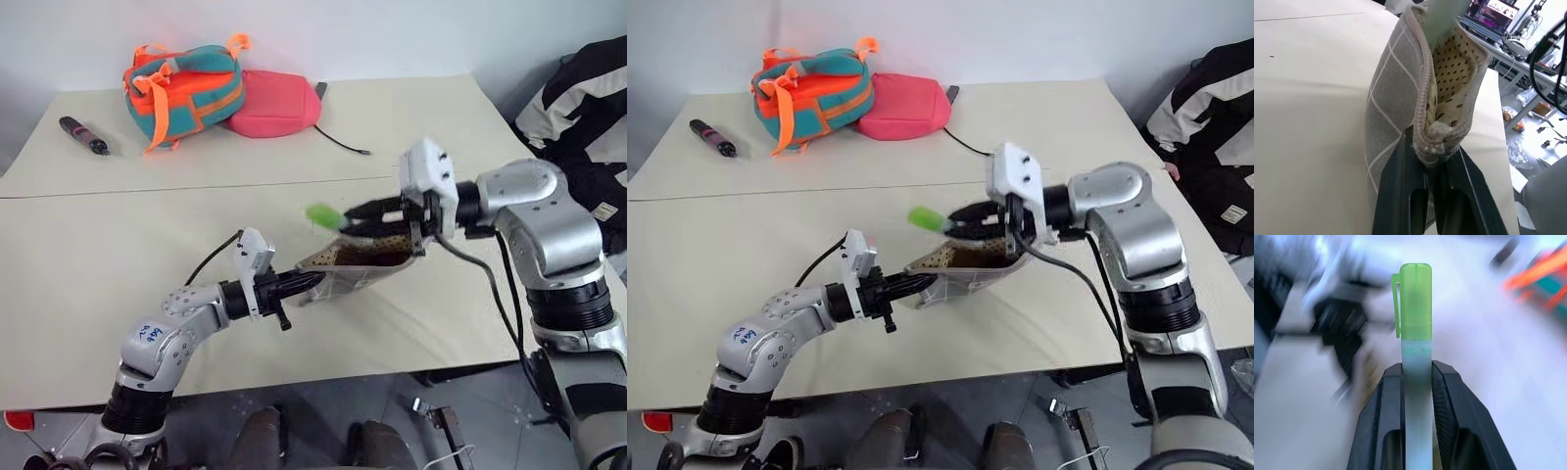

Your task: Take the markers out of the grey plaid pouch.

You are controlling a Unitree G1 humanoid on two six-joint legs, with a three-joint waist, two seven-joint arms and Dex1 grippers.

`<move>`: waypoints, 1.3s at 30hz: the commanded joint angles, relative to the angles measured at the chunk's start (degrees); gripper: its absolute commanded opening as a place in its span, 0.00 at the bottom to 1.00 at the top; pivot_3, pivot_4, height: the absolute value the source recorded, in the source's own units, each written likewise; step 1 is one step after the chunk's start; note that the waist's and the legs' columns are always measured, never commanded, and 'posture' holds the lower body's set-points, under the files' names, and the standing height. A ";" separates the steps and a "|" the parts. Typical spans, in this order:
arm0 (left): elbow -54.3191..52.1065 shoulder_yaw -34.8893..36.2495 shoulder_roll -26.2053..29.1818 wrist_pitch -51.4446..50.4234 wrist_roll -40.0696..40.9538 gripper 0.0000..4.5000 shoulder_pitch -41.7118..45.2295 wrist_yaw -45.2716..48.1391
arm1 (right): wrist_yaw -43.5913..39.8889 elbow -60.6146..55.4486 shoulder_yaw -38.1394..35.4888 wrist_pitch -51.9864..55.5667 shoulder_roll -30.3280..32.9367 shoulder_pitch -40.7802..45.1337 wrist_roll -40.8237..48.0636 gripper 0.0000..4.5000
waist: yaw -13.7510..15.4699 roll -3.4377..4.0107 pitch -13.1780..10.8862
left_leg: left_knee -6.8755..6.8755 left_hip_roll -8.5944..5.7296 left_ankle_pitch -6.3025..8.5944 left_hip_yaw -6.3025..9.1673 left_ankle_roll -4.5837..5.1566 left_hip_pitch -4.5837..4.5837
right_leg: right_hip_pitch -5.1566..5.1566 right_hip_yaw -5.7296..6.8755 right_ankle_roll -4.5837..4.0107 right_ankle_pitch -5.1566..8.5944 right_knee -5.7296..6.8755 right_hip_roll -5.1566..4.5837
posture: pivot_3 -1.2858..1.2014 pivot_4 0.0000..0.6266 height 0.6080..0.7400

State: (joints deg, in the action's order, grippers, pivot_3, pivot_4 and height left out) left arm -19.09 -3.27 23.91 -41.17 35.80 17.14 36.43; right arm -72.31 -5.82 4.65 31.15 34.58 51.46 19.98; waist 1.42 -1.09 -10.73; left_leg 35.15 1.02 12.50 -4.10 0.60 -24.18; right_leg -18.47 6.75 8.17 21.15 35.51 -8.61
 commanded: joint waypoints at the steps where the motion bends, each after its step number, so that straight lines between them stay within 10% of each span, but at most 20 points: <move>1: -0.52 -0.38 -0.21 0.56 -0.56 0.00 -0.47 0.16 | 5.45 5.05 -5.58 -3.21 -0.08 4.05 0.54 0.09 | 0.00 0.00 0.00 | 0.01 -0.02 0.00 -0.01 0.00 -0.01 | 0.00 -0.01 0.00 0.00 0.00 -0.01 | 0.52 0.24 1.00; 20: -1.02 -0.47 -0.49 0.19 -0.70 0.00 -0.30 0.59 | 24.22 41.57 12.82 -41.35 9.09 1.88 -38.59 0.09 | -1.55 0.02 -0.01 | -0.04 0.04 -0.01 -0.26 0.01 0.03 | -0.09 -0.21 0.01 0.00 -0.03 0.03 | 0.52 0.24 1.00; 22: -1.20 -0.43 -0.41 0.17 -0.74 0.00 -0.48 0.53 | 23.10 42.08 11.53 -40.21 7.89 1.99 -36.68 0.09 | -1.54 0.02 -0.01 | -0.04 0.04 -0.01 -0.25 0.01 0.03 | -0.08 -0.20 0.01 0.00 -0.04 0.03 | 0.52 0.24 1.00; 30: -1.48 -0.37 -0.69 0.02 -0.49 0.00 -0.74 0.16 | 20.10 39.31 9.14 -39.24 8.17 2.74 -33.39 0.72 | -1.47 0.02 -0.01 | -0.02 0.04 -0.01 -0.22 0.01 0.02 | -0.04 -0.19 0.01 0.00 -0.05 0.03 | 0.52 0.24 1.00; 39: -1.14 -0.58 -1.17 0.25 -0.60 0.00 -0.44 0.27 | 8.97 19.72 -3.27 -14.57 4.01 7.17 -8.19 0.72 | -1.44 0.19 -0.11 | -0.05 0.14 0.03 -0.11 -0.04 0.04 | -0.02 -0.10 0.00 0.00 -0.02 0.11 | 0.52 0.24 1.00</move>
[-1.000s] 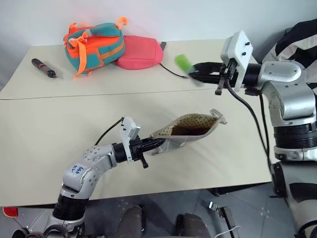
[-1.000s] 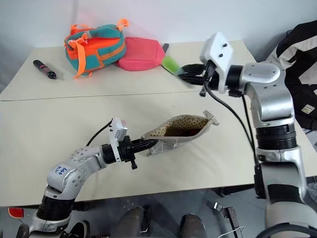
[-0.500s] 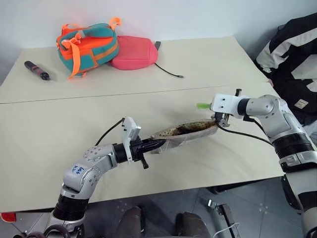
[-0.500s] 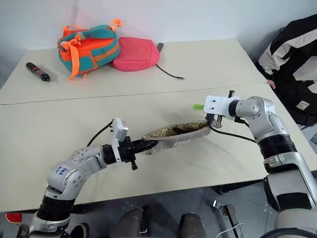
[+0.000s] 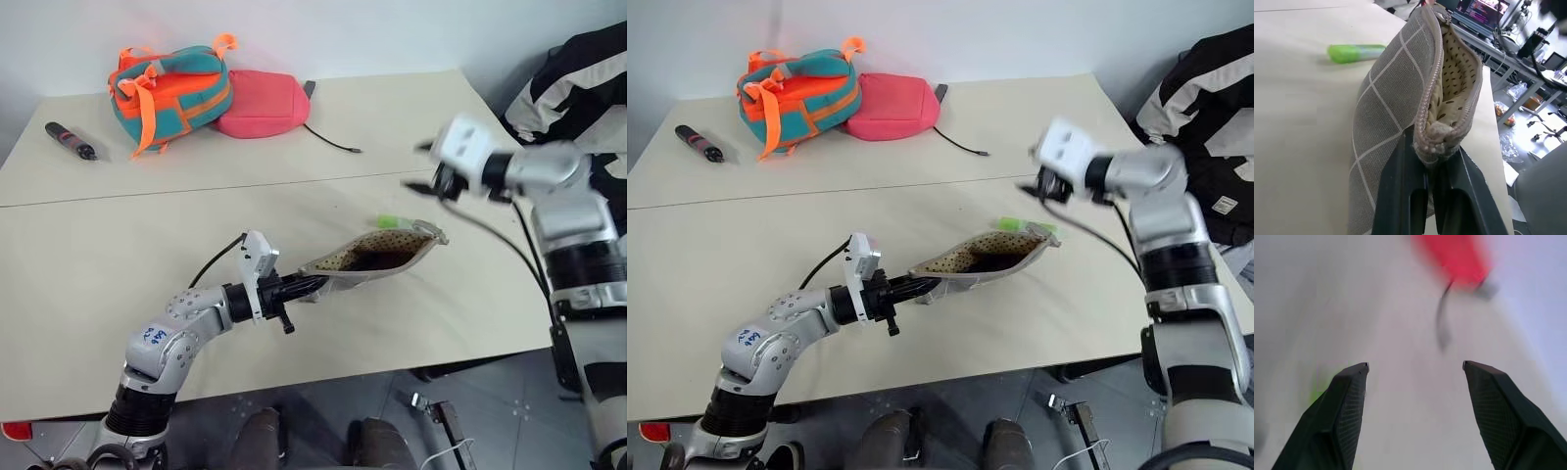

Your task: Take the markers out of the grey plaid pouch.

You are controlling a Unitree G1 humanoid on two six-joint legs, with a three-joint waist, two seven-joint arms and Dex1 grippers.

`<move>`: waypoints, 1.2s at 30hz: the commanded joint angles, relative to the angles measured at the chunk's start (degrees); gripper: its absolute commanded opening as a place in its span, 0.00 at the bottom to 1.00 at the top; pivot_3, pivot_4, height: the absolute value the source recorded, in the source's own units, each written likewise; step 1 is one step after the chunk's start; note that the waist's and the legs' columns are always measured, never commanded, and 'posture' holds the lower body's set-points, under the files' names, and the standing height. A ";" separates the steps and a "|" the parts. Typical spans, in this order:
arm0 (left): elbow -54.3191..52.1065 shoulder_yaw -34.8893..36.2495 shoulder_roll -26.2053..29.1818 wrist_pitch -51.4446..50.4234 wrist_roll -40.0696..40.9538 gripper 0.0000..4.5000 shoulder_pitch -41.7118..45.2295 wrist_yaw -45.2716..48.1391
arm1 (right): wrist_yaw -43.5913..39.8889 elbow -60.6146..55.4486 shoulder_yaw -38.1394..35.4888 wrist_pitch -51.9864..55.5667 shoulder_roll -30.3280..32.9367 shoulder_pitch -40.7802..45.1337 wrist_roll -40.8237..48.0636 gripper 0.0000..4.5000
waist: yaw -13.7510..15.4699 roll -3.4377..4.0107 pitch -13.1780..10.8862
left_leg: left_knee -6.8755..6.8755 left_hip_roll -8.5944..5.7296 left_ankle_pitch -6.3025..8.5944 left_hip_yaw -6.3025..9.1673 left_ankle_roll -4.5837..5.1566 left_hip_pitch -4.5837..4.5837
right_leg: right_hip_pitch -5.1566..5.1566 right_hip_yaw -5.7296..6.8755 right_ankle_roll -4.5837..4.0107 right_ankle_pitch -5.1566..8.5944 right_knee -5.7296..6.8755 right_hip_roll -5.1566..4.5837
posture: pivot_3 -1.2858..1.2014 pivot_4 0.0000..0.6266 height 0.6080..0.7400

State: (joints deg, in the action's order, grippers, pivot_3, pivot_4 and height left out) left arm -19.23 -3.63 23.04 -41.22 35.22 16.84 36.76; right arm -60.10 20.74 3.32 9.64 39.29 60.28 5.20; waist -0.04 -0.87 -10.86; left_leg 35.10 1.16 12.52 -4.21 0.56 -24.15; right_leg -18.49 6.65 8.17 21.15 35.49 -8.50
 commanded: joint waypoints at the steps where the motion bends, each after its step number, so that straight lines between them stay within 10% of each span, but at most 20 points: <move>1: -0.89 -0.27 -0.35 0.38 -0.12 0.00 -0.09 -0.03 | -4.73 -10.12 -1.86 10.05 -0.44 -3.03 8.78 0.72 | 0.16 -0.05 0.03 | 0.00 0.00 0.01 0.03 -0.01 0.00 | 0.02 0.03 0.00 0.00 -0.01 0.00 | 0.52 0.24 1.00; 11: -0.83 -0.27 -0.70 0.34 -0.21 0.00 0.14 -0.35 | -15.58 -30.61 4.58 22.40 8.57 -14.74 15.14 0.72 | 1.33 -0.04 0.02 | 0.09 -0.11 0.06 -0.03 0.12 -0.04 | 0.00 -0.06 0.04 -0.02 -0.11 -0.11 | 0.52 0.24 1.00; 21: -0.77 -0.25 -0.60 0.29 -0.22 0.00 0.45 -0.44 | -14.03 -27.68 8.57 16.96 8.99 -16.40 8.81 0.01 | 1.40 -0.05 0.02 | 0.08 -0.10 0.07 -0.12 0.10 -0.02 | -0.03 -0.12 0.04 -0.02 -0.23 -0.09 | 0.52 0.24 1.00; 36: 1.00 -0.18 -2.51 -0.57 0.51 0.00 2.12 -0.63 | -9.98 -22.19 19.59 8.62 2.83 -15.12 -6.91 0.13 | 1.34 -0.05 0.03 | 0.11 -0.10 0.06 -0.14 0.10 -0.01 | -0.04 -0.12 0.04 -0.02 -0.15 -0.08 | 0.52 0.24 1.00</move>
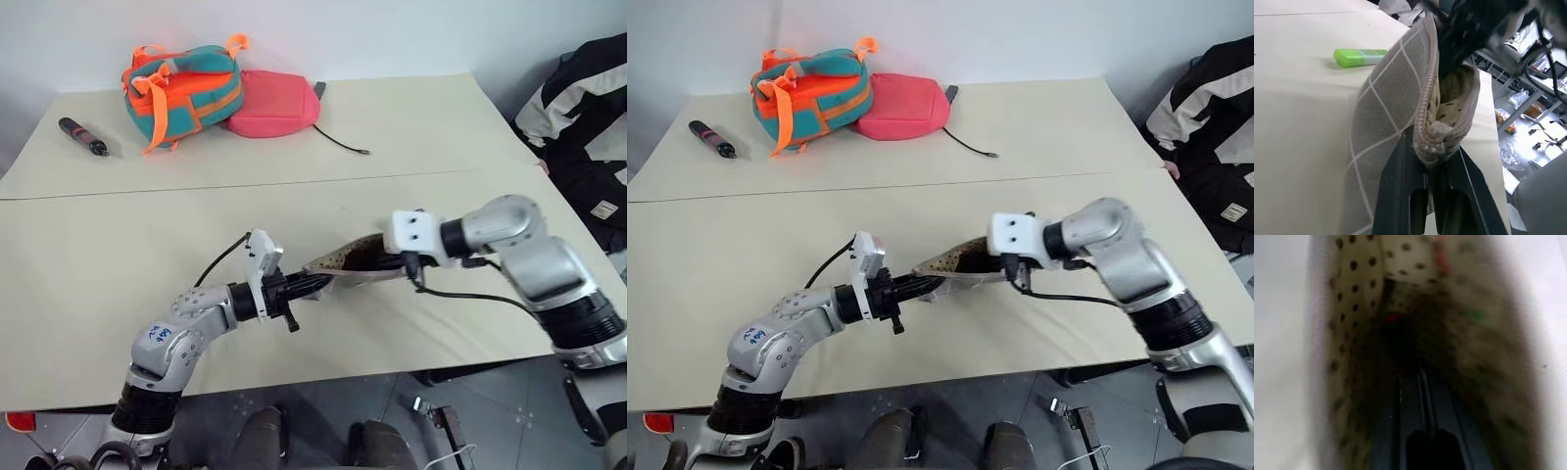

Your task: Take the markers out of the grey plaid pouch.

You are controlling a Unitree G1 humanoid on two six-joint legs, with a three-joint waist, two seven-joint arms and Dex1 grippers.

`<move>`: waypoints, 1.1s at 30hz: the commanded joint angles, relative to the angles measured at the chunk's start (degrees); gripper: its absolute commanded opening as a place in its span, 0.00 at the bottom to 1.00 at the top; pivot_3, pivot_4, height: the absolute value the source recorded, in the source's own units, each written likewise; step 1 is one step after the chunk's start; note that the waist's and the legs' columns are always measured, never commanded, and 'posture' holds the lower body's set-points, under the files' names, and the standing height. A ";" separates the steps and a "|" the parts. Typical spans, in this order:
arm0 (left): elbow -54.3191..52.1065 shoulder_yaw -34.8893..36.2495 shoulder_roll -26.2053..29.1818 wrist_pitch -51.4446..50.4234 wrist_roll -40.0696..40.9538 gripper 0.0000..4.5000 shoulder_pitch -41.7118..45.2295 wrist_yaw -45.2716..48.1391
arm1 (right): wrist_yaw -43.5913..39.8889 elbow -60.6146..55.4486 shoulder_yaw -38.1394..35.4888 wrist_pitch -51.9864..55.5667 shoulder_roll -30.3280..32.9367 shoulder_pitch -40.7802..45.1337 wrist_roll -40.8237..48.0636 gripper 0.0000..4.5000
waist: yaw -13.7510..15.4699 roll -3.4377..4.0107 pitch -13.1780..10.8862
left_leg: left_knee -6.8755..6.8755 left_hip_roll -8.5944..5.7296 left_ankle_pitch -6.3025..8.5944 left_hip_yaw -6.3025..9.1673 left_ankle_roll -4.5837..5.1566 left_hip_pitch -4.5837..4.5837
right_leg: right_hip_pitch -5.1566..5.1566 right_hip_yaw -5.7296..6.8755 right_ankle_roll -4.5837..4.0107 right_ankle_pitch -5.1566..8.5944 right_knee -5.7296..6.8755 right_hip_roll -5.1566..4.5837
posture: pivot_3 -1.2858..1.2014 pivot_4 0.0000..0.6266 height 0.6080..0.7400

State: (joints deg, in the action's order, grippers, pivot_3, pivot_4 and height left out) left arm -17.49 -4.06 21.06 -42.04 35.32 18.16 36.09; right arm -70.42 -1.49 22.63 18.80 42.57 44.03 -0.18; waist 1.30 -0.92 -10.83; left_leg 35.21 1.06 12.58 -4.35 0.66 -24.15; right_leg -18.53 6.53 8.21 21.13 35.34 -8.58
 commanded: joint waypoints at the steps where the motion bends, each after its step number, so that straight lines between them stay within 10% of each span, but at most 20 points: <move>1: -0.72 0.25 -0.57 0.27 0.40 0.00 0.81 0.07 | 0.70 0.33 0.78 -1.48 -0.83 1.12 -2.61 0.19 | -0.01 0.00 0.00 | 0.00 0.00 0.00 0.00 0.00 -0.01 | 0.00 -0.01 0.00 0.00 0.06 0.00 | 0.52 0.24 1.00; 4: -0.70 0.09 -0.55 0.38 0.17 0.00 0.75 0.17 | 1.92 1.27 1.71 -4.00 -1.88 1.13 -5.03 0.41 | -0.03 0.00 0.00 | 0.00 0.00 0.00 0.01 0.00 0.00 | 0.01 0.00 0.00 0.00 0.10 0.00 | 0.52 0.24 1.00; 33: -1.74 1.72 -3.70 -5.88 3.79 0.00 0.97 -0.36 | 10.02 16.45 5.24 -11.29 -11.40 1.41 -18.93 0.41 | -1.52 -0.17 0.11 | 0.02 0.05 -0.03 0.03 -0.05 0.13 | 0.07 -0.03 -0.01 0.00 0.22 0.04 | 0.52 0.24 1.00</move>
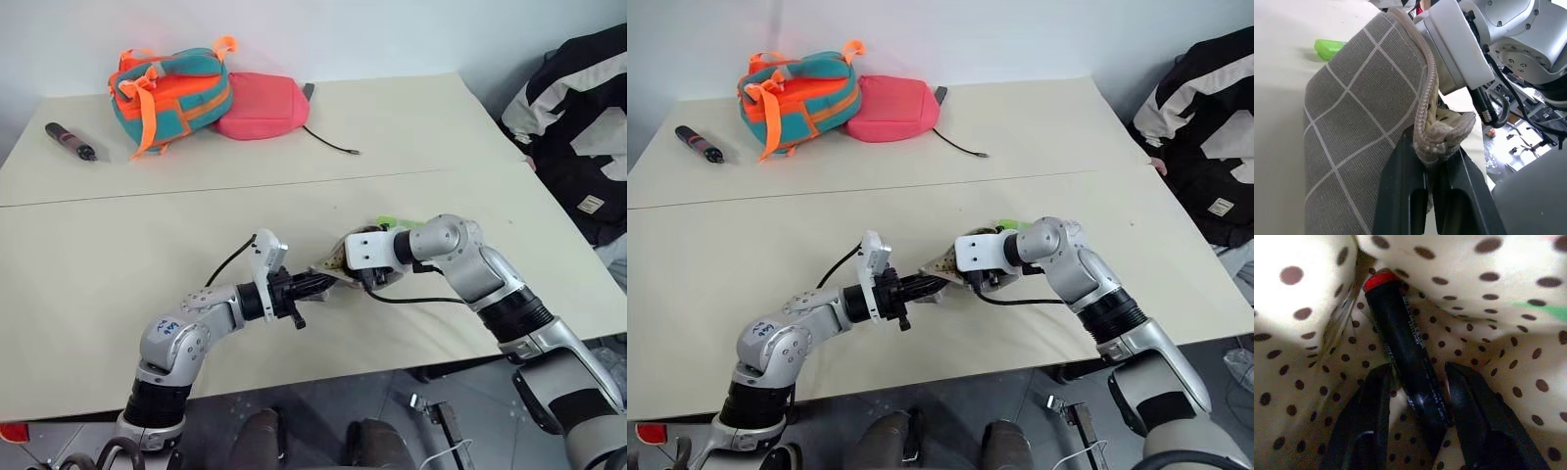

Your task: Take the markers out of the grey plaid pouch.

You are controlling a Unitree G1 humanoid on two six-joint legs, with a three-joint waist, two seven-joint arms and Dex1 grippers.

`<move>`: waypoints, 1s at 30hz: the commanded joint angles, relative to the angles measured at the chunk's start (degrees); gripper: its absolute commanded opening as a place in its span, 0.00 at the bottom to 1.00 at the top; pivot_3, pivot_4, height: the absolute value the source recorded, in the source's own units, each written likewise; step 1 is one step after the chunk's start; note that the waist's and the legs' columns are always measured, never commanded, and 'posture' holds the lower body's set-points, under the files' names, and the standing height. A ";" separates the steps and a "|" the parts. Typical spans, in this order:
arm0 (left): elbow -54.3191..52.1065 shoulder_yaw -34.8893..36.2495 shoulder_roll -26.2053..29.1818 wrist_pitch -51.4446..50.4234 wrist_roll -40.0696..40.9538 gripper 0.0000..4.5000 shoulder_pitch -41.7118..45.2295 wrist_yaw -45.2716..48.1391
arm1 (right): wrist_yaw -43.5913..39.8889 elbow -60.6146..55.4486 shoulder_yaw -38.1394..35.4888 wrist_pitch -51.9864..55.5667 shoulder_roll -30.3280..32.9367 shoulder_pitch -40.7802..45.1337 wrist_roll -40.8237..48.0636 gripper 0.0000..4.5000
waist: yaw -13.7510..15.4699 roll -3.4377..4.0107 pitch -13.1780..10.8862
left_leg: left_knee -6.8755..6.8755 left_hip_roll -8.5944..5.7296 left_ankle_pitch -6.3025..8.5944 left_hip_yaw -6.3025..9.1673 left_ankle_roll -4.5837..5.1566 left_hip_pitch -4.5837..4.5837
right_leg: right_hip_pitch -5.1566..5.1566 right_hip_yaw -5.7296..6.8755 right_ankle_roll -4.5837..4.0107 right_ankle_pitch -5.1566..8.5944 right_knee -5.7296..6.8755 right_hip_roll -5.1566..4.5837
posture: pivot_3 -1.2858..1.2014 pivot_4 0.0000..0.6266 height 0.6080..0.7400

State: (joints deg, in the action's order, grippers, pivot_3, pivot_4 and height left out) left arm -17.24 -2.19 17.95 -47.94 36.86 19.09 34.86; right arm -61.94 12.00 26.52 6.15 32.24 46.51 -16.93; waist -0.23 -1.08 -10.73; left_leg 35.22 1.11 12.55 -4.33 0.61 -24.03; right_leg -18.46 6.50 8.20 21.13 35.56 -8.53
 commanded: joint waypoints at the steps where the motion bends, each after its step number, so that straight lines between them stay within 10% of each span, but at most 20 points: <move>1: -2.08 -0.16 -0.46 0.10 2.10 0.00 -0.01 0.96 | 1.91 3.38 1.55 1.34 -1.10 -0.90 -2.80 0.41 | 0.00 -0.02 0.01 | 0.00 0.00 0.00 0.00 0.00 0.00 | 0.00 -0.01 0.00 0.00 0.00 0.00 | 0.52 0.24 1.00; 7: -2.18 0.29 -0.50 0.37 1.96 0.00 -0.12 0.75 | 0.36 1.26 0.35 1.75 -0.47 -1.63 -1.67 0.14 | 0.04 -0.04 0.03 | 0.00 0.01 0.01 -0.01 -0.01 0.03 | 0.00 -0.03 0.00 0.00 -0.01 0.00 | 0.52 0.24 1.00; 30: 1.51 0.86 2.08 7.99 -4.06 0.00 0.89 1.06 | -12.46 -22.03 -19.35 26.72 6.22 -1.45 31.10 0.13 | 0.32 -0.03 0.01 | -0.04 -0.02 0.02 0.02 0.02 -0.12 | -0.05 0.04 0.00 0.00 -0.06 -0.03 | 0.52 0.24 1.00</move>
State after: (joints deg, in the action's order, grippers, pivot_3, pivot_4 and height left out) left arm -15.10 -1.20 19.42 -41.10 33.45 19.55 35.89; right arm -74.18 -6.97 10.73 30.78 38.19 43.25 10.11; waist 0.10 -1.11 -10.72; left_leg 35.18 1.08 12.57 -4.30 0.63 -24.15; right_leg -18.51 6.54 8.20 21.13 35.50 -8.56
